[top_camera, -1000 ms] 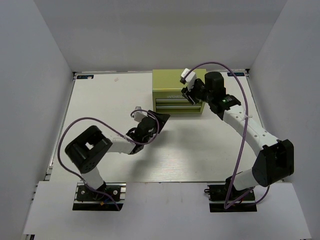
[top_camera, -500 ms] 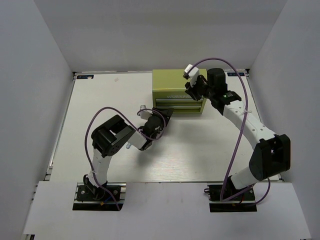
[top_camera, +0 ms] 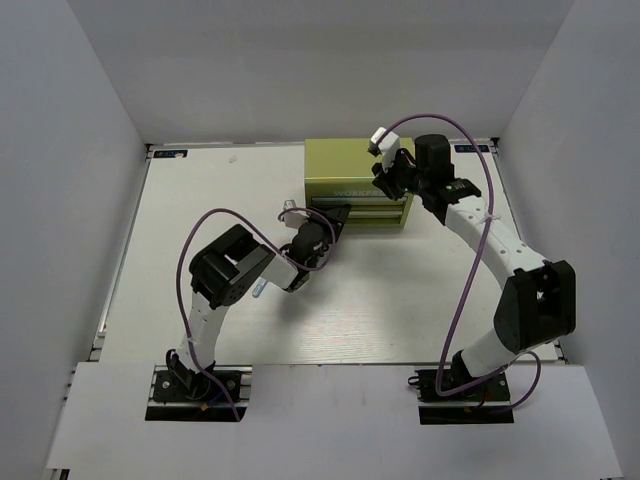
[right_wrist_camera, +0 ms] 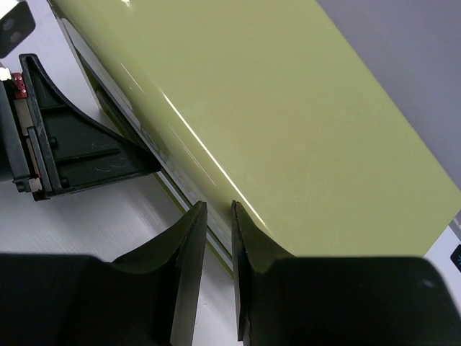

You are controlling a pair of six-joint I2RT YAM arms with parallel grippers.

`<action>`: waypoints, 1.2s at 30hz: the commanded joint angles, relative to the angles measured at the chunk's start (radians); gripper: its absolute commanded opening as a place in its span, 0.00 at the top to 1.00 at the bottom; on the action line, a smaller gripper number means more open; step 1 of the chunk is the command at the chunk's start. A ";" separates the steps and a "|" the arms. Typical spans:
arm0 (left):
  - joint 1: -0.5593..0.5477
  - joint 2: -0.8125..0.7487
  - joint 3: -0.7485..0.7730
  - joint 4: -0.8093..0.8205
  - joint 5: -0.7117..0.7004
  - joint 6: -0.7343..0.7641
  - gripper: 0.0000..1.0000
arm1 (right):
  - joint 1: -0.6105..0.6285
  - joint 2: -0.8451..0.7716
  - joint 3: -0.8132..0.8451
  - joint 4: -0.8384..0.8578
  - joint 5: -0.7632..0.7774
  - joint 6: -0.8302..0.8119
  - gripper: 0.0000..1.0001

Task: Sort the stationery into containers
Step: Open the drawer in the storage box.

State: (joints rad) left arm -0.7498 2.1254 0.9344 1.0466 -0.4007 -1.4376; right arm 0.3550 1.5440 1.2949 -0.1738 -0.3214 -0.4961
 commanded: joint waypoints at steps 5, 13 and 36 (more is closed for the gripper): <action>0.009 0.044 0.075 -0.028 0.003 0.013 0.45 | -0.010 0.022 0.070 -0.003 -0.019 0.019 0.73; 0.018 0.076 0.106 -0.059 -0.015 0.013 0.51 | -0.013 0.039 0.095 -0.007 -0.015 0.019 0.72; 0.027 0.068 0.030 0.021 0.022 0.013 0.91 | -0.016 -0.007 0.106 -0.174 -0.199 -0.180 0.37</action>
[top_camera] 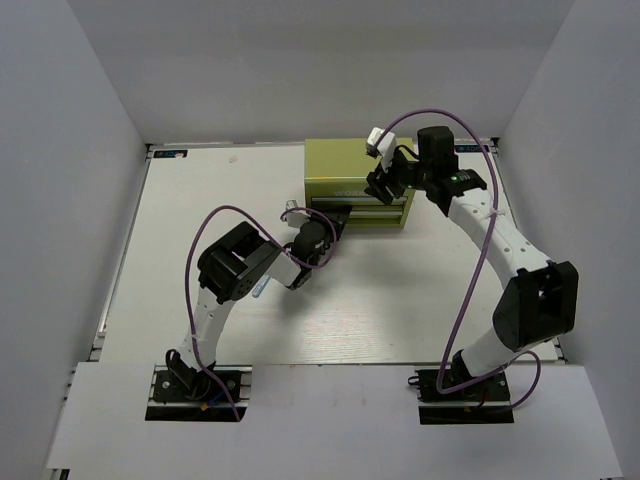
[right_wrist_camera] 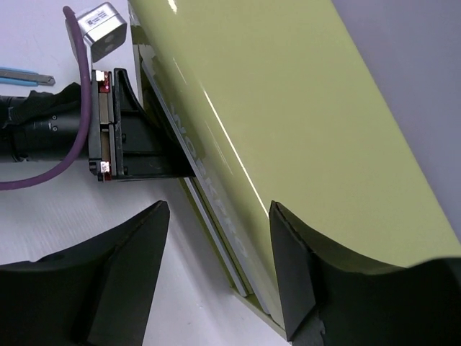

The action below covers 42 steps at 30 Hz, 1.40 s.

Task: Sort the stationery into containers
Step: Open the drawer in the storage box.

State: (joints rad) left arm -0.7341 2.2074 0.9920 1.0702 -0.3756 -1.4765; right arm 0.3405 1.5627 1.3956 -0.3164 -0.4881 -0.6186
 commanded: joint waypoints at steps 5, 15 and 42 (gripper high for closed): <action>0.002 -0.032 -0.036 -0.003 0.006 0.051 0.92 | 0.002 0.010 0.019 -0.026 0.045 -0.085 0.35; -0.007 -0.086 -0.095 -0.003 0.015 0.061 0.95 | 0.003 0.161 0.178 -0.099 0.177 -0.083 0.38; -0.016 -0.334 -0.211 -0.223 0.227 0.176 0.33 | 0.002 0.177 0.195 -0.124 0.258 -0.024 0.25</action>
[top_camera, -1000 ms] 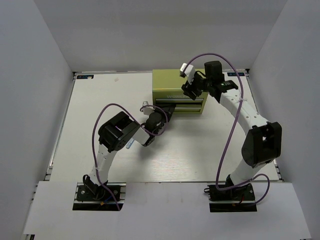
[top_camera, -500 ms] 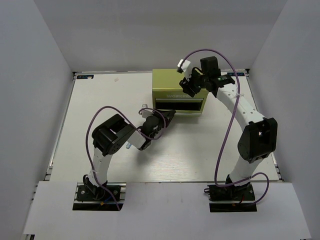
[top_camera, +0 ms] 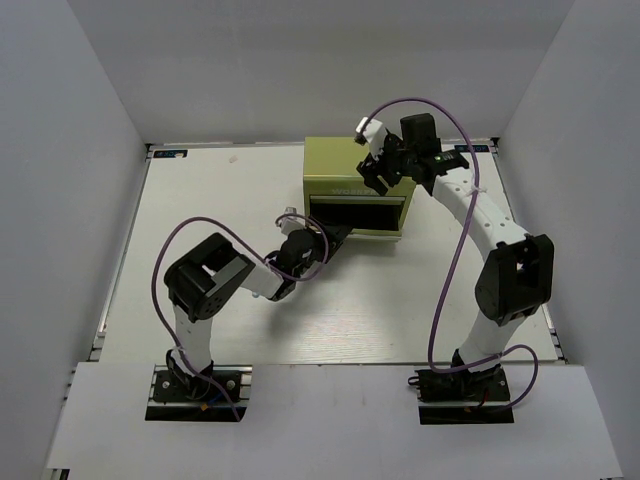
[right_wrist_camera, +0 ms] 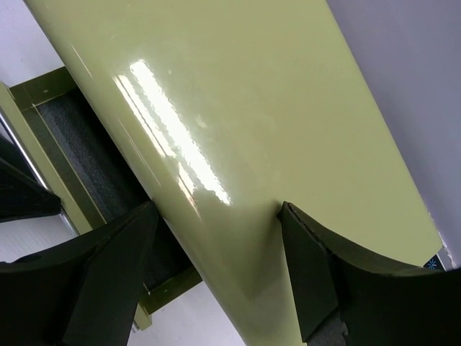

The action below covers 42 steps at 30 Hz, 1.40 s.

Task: Sort the stationery into containers
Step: Open the drawer in the storage box, then pick up the pen from the center of the board.

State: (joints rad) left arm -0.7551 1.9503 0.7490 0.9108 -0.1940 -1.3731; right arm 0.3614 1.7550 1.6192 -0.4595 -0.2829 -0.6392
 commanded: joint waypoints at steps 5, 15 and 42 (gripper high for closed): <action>0.005 -0.161 -0.006 -0.104 0.111 0.103 0.22 | -0.022 -0.045 -0.064 0.025 0.028 -0.004 0.23; 0.005 -0.606 -0.155 -0.611 0.197 0.448 0.24 | -0.024 -0.262 -0.269 0.021 -0.081 -0.020 0.24; 0.097 -0.458 0.086 -1.437 -0.150 1.118 0.23 | -0.039 -0.525 -0.619 0.044 -0.168 0.013 0.78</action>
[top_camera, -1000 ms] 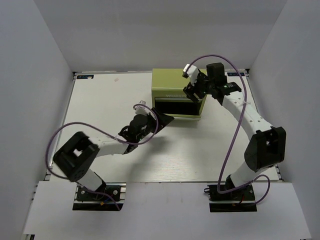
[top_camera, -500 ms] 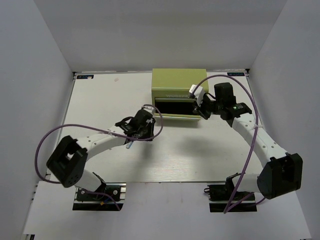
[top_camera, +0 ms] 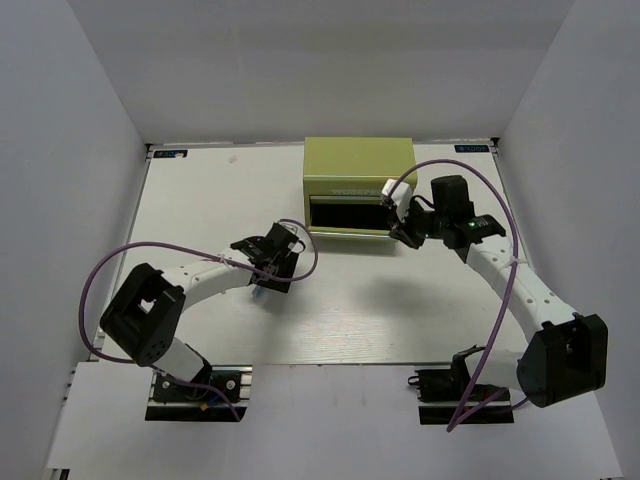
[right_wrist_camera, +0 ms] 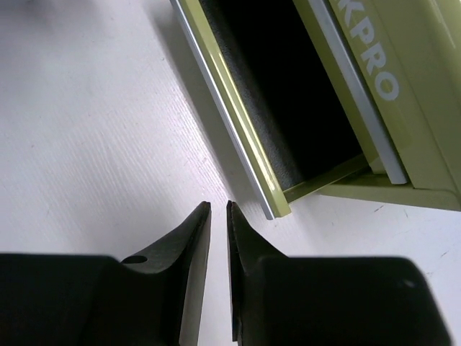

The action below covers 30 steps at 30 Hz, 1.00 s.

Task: Sort the stationery into containers
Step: Pick up the pen from the center of the board.

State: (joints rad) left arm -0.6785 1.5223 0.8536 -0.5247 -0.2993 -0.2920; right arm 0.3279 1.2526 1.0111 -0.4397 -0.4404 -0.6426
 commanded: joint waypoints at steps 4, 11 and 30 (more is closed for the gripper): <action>0.040 0.013 -0.019 0.022 -0.035 0.047 0.23 | -0.007 -0.024 -0.009 0.024 -0.017 0.020 0.77; 0.092 0.096 0.022 0.040 0.052 0.079 0.32 | -0.009 -0.027 -0.009 0.018 -0.021 0.026 0.77; 0.080 -0.252 -0.008 0.139 0.357 0.157 0.99 | -0.012 -0.039 -0.037 0.016 -0.060 0.011 0.53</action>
State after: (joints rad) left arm -0.5854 1.4132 0.8303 -0.4942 -0.0769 -0.1986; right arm 0.3202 1.2377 0.9886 -0.4370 -0.4595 -0.6281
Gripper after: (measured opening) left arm 0.299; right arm 0.460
